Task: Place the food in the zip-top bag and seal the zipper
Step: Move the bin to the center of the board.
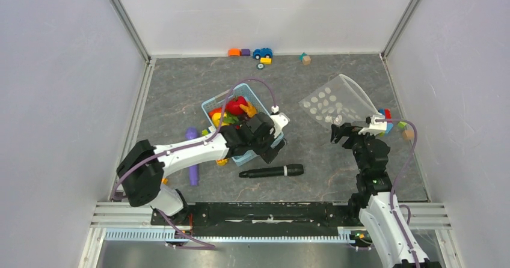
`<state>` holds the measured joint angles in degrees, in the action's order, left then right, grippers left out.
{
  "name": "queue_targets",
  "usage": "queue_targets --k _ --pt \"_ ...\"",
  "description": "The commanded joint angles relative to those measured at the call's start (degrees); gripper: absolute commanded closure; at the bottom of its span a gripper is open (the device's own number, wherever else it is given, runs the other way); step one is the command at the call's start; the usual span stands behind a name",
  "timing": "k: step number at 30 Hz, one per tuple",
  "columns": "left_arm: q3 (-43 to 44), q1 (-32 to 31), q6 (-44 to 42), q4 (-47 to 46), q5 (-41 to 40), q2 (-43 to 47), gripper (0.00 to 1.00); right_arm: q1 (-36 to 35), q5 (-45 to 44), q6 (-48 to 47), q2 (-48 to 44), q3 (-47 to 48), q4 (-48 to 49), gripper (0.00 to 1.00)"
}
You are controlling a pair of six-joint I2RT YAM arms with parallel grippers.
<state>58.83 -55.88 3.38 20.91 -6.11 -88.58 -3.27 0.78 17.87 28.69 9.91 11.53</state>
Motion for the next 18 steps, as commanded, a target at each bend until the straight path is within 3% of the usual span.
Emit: queue_targets --k 1,5,11,15,18 --pt "-0.1 0.0 2.4 -7.5 -1.6 5.5 0.00 -0.2 -1.2 1.8 2.8 3.3 0.2 0.02" --pt "-1.0 0.0 3.6 -11.9 -3.9 11.2 0.00 -0.1 -1.3 1.3 6.7 5.8 0.2 0.02" --pt "-8.9 0.0 6.7 -18.8 -13.0 22.2 0.00 -0.1 -6.3 6.4 12.3 7.8 1.3 0.02" --pt "-13.8 0.0 6.9 -20.5 -14.1 27.1 0.00 -0.2 -6.6 7.9 18.2 10.2 1.5 0.01" --pt "-15.2 0.0 7.0 -20.6 -13.9 29.0 0.00 -0.1 -4.7 7.9 21.4 10.8 5.8 0.12"
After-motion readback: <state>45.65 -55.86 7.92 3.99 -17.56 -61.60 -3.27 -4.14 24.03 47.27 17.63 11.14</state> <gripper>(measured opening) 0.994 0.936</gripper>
